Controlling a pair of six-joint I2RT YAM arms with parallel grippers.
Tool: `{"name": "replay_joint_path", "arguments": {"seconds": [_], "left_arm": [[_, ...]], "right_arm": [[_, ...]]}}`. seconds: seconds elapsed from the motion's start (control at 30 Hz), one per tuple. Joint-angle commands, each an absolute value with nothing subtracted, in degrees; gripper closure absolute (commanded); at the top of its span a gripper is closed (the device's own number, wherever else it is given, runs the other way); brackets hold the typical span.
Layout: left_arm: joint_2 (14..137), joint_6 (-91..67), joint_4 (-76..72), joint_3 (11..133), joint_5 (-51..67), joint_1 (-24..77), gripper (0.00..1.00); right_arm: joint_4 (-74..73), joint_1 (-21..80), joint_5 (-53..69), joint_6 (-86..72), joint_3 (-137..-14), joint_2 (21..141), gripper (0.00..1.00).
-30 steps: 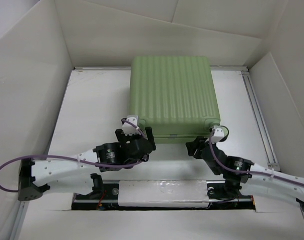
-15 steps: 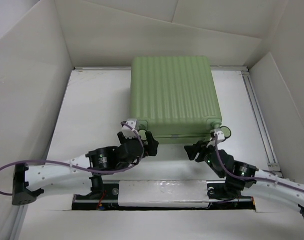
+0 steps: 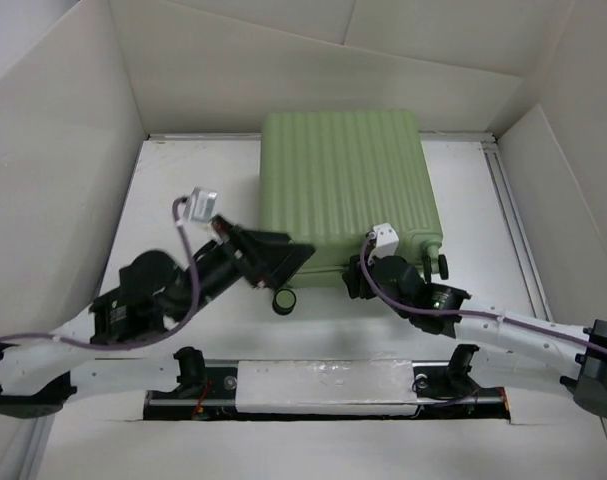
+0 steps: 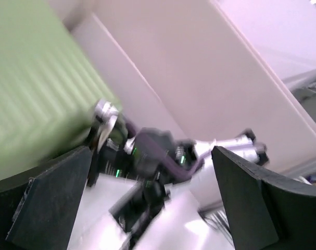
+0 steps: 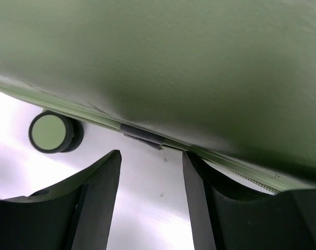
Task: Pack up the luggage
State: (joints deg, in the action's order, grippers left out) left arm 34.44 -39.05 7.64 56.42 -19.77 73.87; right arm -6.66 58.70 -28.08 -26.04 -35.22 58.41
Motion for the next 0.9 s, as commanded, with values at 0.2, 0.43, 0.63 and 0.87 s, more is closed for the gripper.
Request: {"name": "replay_joint_path", "arguments": {"seconds": [0.2,0.43,0.63,0.87], "left_arm": [[67.9,-27.6,12.1,90.6,-8.8,52.9,0.01],[60.1,-35.0,1.2,69.0,8.4,38.0,0.01],[40.6,-34.5,8.3,49.1,-6.7,40.3,0.01],[36.1,-36.5,5.8,33.9,-8.7,43.4,0.03]], "right_arm": [[4.4,39.4,-12.1,-17.1,-36.4,60.2,0.46],[4.2,38.2,-7.6,-15.7,-37.9,56.8,0.46],[2.6,39.3,-6.2,-16.3,-36.4,52.6,0.45],[-7.4,43.4,-11.7,-18.1,-38.9,46.3,0.45]]}}
